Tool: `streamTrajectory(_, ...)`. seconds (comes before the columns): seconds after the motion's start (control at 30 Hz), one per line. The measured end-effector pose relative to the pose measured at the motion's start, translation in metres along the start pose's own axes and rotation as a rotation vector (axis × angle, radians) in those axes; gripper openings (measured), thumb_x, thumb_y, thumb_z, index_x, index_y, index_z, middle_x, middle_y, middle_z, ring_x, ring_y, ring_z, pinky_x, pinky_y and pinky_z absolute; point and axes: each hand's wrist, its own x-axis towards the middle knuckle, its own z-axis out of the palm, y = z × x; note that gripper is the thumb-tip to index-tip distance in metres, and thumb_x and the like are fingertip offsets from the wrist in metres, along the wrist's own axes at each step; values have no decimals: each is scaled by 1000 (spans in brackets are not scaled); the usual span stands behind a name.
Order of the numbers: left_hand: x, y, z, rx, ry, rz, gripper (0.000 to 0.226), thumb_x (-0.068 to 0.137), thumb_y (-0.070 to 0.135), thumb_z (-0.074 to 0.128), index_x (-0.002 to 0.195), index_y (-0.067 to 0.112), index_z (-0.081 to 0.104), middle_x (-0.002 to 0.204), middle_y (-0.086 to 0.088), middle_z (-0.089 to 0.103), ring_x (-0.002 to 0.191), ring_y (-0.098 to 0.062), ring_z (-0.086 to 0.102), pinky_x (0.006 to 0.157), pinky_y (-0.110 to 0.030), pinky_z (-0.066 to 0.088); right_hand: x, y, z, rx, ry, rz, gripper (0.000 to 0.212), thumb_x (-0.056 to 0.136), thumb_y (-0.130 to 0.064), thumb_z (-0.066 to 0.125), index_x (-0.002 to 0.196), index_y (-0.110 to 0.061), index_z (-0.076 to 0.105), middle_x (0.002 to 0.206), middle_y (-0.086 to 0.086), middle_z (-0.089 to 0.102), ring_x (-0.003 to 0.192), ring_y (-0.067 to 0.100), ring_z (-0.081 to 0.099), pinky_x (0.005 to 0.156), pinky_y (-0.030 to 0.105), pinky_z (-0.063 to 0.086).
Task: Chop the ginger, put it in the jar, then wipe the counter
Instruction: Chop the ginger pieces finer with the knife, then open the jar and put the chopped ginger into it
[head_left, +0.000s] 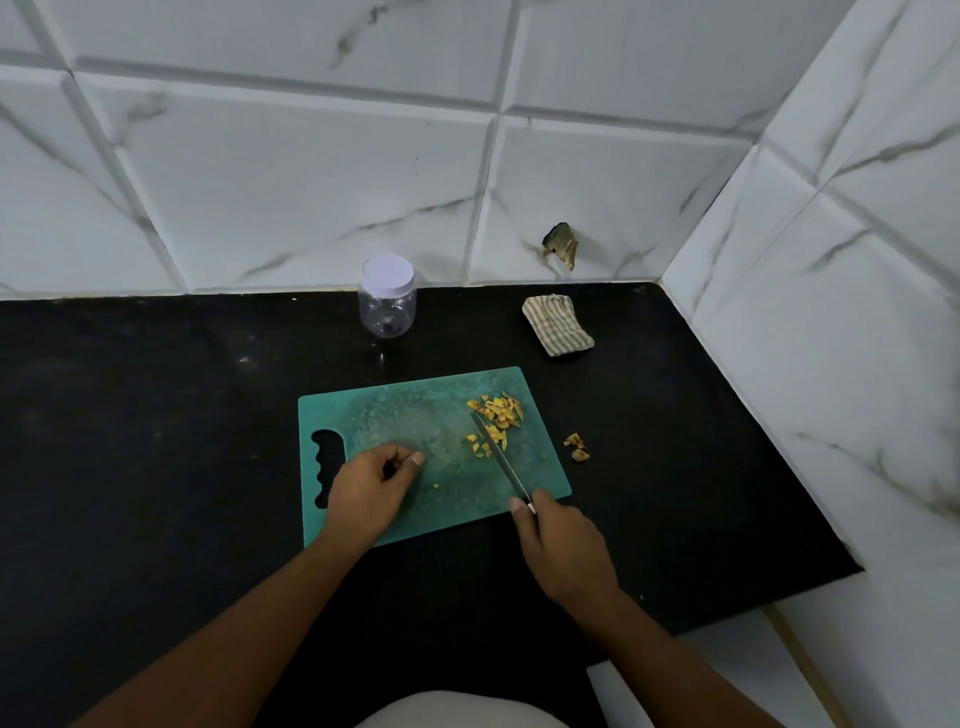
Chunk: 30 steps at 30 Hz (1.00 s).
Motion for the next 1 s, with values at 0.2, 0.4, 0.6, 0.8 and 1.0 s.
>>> streamTrajectory(0.2,-5,13,9,195,55,26,21,97,46,63,84,31,70,73,11,68,68,-4,63,68,-37,58,25,33,-31,101,131,51,32,108,-51,37,88,-29,49,73,-3,62,64,9,61,61,38,54)
streamTrajectory(0.4,-6,21,18,311,73,-11,21,97,50,61,85,34,68,76,13,66,69,-3,62,66,-34,58,47,84,-60,36,215,128,19,107,-40,44,94,-31,56,91,-7,58,75,6,56,71,30,53)
streamTrajectory(0.6,-7,24,31,326,146,-30,19,97,48,61,86,34,67,75,13,65,68,-4,62,63,-33,56,56,117,-49,-33,208,193,31,107,-40,45,128,-22,60,109,-5,53,92,8,56,76,28,50)
streamTrajectory(0.8,-10,23,35,290,184,-21,15,96,45,65,87,33,68,77,14,66,70,-2,62,62,-29,53,57,121,-41,-83,207,212,44,105,-41,48,147,-26,49,126,-2,55,114,14,56,87,32,54)
streamTrajectory(1.0,-12,22,39,268,192,-29,13,96,44,66,89,33,67,81,15,66,74,-2,62,64,-26,51,60,125,-40,-62,191,164,44,103,-44,51,143,-25,51,126,-1,56,114,18,57,87,35,54)
